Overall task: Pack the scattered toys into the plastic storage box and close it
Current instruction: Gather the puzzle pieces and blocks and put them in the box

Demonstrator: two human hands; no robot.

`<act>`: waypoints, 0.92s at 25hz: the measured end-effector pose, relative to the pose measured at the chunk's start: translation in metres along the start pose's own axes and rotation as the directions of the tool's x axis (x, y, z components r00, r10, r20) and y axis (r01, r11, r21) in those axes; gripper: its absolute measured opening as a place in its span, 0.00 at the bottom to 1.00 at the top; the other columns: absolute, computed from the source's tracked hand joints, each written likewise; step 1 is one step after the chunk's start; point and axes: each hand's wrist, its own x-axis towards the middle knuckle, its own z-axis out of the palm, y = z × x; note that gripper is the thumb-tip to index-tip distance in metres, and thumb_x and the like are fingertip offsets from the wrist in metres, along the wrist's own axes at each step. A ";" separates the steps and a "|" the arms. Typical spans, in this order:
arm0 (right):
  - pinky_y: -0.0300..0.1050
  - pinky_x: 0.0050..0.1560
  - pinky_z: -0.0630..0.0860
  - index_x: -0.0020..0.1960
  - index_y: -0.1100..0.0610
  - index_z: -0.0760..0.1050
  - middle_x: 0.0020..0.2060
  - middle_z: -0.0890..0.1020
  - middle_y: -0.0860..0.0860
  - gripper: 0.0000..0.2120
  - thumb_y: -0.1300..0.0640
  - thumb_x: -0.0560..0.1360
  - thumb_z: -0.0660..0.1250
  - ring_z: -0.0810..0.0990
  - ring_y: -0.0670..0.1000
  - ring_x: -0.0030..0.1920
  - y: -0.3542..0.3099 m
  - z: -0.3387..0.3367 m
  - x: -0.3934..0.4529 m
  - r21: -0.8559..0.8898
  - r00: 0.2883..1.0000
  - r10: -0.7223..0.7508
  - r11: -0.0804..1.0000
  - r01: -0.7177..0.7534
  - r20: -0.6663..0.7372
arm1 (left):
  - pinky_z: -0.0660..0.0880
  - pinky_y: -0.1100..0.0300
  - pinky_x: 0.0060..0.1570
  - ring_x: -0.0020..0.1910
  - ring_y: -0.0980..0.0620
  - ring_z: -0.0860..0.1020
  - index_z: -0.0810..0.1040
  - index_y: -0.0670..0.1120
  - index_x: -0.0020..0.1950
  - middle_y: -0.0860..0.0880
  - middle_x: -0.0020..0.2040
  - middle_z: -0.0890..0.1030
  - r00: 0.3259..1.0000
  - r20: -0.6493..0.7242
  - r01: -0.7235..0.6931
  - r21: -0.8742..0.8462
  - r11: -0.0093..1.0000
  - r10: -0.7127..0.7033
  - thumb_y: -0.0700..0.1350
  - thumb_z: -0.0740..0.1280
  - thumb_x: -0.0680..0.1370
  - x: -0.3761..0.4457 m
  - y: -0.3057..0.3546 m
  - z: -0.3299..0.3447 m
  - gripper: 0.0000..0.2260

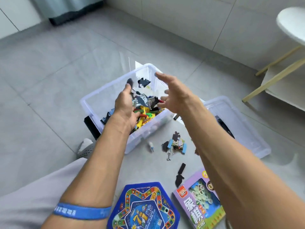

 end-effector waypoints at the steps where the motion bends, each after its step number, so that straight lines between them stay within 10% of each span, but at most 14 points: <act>1: 0.59 0.66 0.69 0.64 0.51 0.70 0.65 0.68 0.53 0.18 0.51 0.76 0.69 0.70 0.59 0.67 0.005 -0.009 0.004 -0.060 0.997 -0.036 0.998 0.032 -0.070 | 0.72 0.47 0.59 0.58 0.46 0.76 0.72 0.49 0.56 0.49 0.59 0.76 0.994 -0.082 -0.076 0.014 0.997 0.077 0.52 0.61 0.81 -0.002 -0.007 -0.003 0.09; 6: 0.49 0.43 0.79 0.44 0.52 0.79 0.45 0.83 0.54 0.03 0.59 0.73 0.68 0.82 0.52 0.40 0.157 -0.114 -0.005 -0.475 0.926 -0.121 0.877 -0.069 -0.358 | 0.72 0.61 0.38 0.41 0.51 0.78 0.79 0.51 0.46 0.49 0.44 0.82 0.980 -0.138 -0.109 0.216 0.970 0.141 0.41 0.65 0.76 -0.007 -0.141 -0.014 0.06; 10: 0.50 0.48 0.71 0.39 0.55 0.79 0.39 0.84 0.55 0.15 0.44 0.73 0.63 0.79 0.57 0.48 0.292 -0.175 -0.024 -0.908 0.907 -0.032 0.018 -0.419 -0.419 | 0.73 0.62 0.46 0.47 0.52 0.79 0.79 0.49 0.54 0.49 0.52 0.83 0.999 -0.036 0.051 0.782 0.622 -0.037 0.42 0.66 0.75 0.026 -0.255 -0.031 0.10; 12: 0.53 0.51 0.67 0.45 0.55 0.82 0.43 0.84 0.55 0.22 0.38 0.74 0.62 0.77 0.58 0.51 0.316 -0.175 -0.017 -0.899 0.918 0.004 -0.206 -0.387 -0.396 | 0.72 0.58 0.55 0.56 0.49 0.76 0.75 0.50 0.63 0.48 0.61 0.78 0.998 0.049 -0.035 0.926 0.375 -0.029 0.43 0.66 0.75 0.049 -0.282 -0.039 0.17; 18: 0.57 0.43 0.65 0.38 0.59 0.78 0.36 0.77 0.59 0.21 0.42 0.59 0.76 0.74 0.60 0.40 0.341 -0.170 0.012 -0.930 0.940 -0.137 -0.158 -0.332 -0.313 | 0.64 0.46 0.67 0.74 0.42 0.54 0.49 0.58 0.78 0.44 0.78 0.48 0.930 0.358 -0.366 0.898 -0.243 -0.078 0.55 0.72 0.71 0.113 -0.305 -0.023 0.43; 23: 0.53 0.41 0.63 0.39 0.57 0.77 0.34 0.78 0.57 0.15 0.55 0.56 0.77 0.74 0.59 0.38 0.352 -0.155 0.022 -0.916 0.911 -0.168 -0.080 -0.394 -0.377 | 0.71 0.51 0.57 0.61 0.42 0.67 0.63 0.54 0.73 0.45 0.65 0.65 0.886 0.452 -0.463 0.864 -0.200 -0.097 0.45 0.71 0.73 0.131 -0.307 -0.028 0.31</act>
